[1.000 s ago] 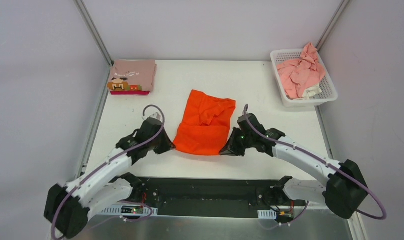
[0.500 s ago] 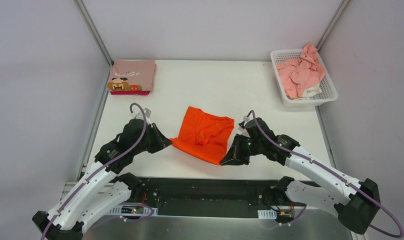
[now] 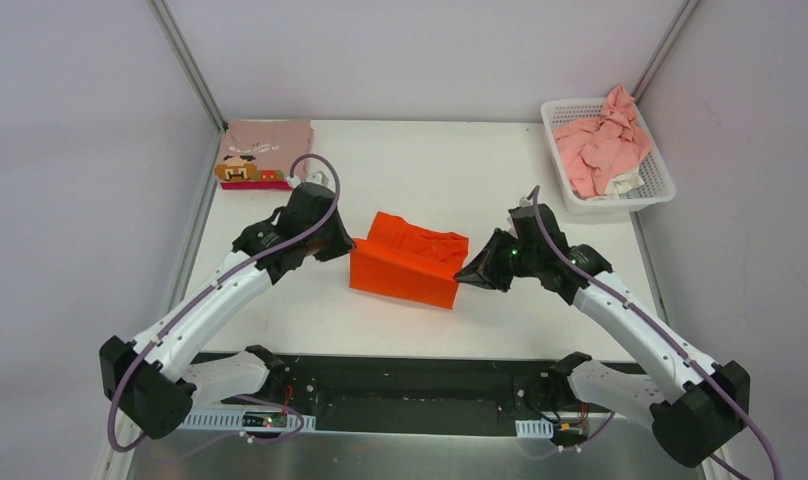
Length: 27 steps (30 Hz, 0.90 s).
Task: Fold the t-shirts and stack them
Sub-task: Fold the long partially folded tshirt into a neat square
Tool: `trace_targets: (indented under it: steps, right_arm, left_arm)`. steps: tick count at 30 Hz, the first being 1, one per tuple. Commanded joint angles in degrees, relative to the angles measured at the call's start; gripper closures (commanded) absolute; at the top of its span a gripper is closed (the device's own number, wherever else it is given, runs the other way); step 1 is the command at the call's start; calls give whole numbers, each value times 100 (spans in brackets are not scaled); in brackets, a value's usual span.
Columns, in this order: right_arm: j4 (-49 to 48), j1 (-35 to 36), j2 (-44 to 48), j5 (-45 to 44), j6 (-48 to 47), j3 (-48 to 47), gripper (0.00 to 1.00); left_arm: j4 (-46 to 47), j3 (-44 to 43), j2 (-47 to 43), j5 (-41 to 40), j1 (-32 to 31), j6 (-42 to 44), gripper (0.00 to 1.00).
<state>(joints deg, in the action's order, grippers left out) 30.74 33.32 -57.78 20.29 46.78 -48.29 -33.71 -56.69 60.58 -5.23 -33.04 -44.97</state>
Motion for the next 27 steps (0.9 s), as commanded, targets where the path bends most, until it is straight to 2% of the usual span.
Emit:
trace_targets:
  steps: [1,17,27]
  right_arm:
    - [68,-356,-299,-39,-222,-318,100]
    - [-729,-1437,-1838,5,-338,-627,100]
    - [-1193,-1737,-3068,333,-520,-907,100]
  left_arm:
    - [229,-626,634,-412,160,387,100]
    - [550,-2232,3295,159,706,883,100]
    - [568,-2916,4568,515,985,929,100]
